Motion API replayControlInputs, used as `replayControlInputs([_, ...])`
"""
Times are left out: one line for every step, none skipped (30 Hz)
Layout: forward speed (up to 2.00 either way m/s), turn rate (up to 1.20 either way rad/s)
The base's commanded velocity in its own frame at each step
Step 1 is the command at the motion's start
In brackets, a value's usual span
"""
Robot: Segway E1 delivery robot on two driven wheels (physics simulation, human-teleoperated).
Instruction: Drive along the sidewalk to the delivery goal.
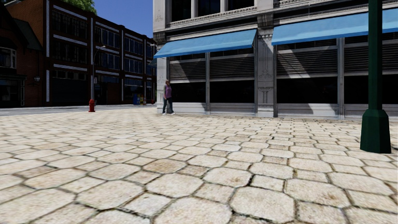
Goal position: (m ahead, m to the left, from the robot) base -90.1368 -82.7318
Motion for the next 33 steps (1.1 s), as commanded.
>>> replayControlInputs([0.00,0.00])
replayControlInputs([0.00,0.00])
replayControlInputs([0.00,0.00])
replayControlInputs([0.00,0.44])
replayControlInputs([0.00,0.75])
replayControlInputs([0.00,1.20])
replayControlInputs([0.00,1.20])
replayControlInputs([0.00,1.20])
replayControlInputs([0.00,1.20])
replayControlInputs([0.00,1.20])
replayControlInputs([0.00,1.20])
replayControlInputs([0.00,1.20])
replayControlInputs([0.00,1.20])
replayControlInputs([0.00,1.20])
replayControlInputs([0.00,1.20])
replayControlInputs([0.00,1.20])
replayControlInputs([0.00,1.20])
replayControlInputs([0.00,1.20])
replayControlInputs([0.00,1.20])
replayControlInputs([0.00,1.20])
replayControlInputs([0.00,1.20])
replayControlInputs([0.00,1.20])
replayControlInputs([0.00,1.20])
replayControlInputs([0.00,1.20])
replayControlInputs([0.00,1.20])
replayControlInputs([0.00,1.20])
replayControlInputs([0.00,1.20])
replayControlInputs([0.00,1.20])
replayControlInputs([0.00,1.20])
replayControlInputs([0.00,1.20])
replayControlInputs([0.00,1.20])
replayControlInputs([0.00,1.20])
replayControlInputs([0.00,1.20])
